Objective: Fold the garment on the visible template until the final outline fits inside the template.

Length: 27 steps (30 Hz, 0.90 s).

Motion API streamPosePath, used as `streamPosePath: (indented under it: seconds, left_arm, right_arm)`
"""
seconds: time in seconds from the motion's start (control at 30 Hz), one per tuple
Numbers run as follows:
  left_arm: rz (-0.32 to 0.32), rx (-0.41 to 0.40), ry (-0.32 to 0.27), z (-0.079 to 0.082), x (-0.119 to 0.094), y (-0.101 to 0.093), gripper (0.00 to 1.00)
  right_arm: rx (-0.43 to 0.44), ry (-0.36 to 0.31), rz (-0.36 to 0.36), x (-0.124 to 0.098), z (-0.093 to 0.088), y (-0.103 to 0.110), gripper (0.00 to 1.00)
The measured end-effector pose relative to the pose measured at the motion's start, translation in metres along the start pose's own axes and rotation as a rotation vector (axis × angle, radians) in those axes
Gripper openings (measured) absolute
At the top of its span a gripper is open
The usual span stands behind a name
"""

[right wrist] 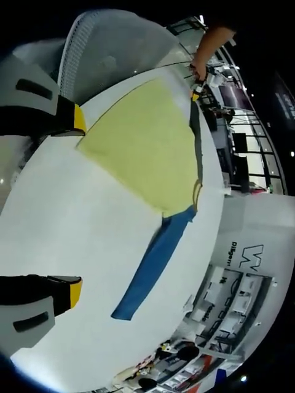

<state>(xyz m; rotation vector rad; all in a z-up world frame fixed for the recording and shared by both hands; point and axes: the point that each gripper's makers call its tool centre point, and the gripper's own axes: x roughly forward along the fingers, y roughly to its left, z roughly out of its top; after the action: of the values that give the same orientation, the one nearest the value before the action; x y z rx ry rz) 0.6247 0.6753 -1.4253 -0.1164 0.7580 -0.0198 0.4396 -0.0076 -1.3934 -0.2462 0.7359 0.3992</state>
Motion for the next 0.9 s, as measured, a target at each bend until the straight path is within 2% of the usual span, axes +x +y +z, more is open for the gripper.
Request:
streamPosePath:
  seconds: [0.1,0.17,0.23,0.43,0.6,0.63,0.73,0.8,0.9]
  left_arm:
    - [0.009,0.006,0.016,-0.002,0.011,0.009,0.29]
    - [0.012,0.007,0.026,-0.004,0.009,0.005,0.27]
    - [0.023,0.045,0.026,-0.004,0.007,0.001,0.26]
    - [0.056,0.1,0.043,-0.004,0.0,0.002,0.09]
    - [0.015,0.151,0.077,-0.003,-0.001,-0.007,0.03]
    - [0.028,0.159,0.086,-0.002,-0.001,-0.007,0.02]
    - [0.031,0.103,0.124,-0.002,-0.004,-0.007,0.02]
    - [0.037,0.096,0.116,0.002,-0.007,-0.009,0.01]
    - [0.023,0.104,0.062,0.016,-0.012,-0.018,0.01]
  right_arm:
    - [-0.004,0.004,-0.004,-0.001,0.0,-0.002,0.92]
    - [0.001,-0.001,-0.007,-0.003,0.002,-0.003,0.92]
    - [-0.002,0.0,-0.011,-0.003,0.002,-0.004,0.92]
    - [0.0,0.006,-0.015,-0.004,0.0,-0.004,0.91]
    - [0.008,0.01,-0.013,-0.004,-0.003,-0.002,0.91]
    - [0.009,0.01,-0.013,-0.003,-0.004,-0.002,0.91]
    - [0.01,0.009,-0.01,-0.002,-0.004,0.0,0.91]
    - [0.01,0.005,-0.01,-0.002,-0.003,0.0,0.9]
    - [0.017,-0.002,-0.01,-0.001,-0.004,0.0,0.9]
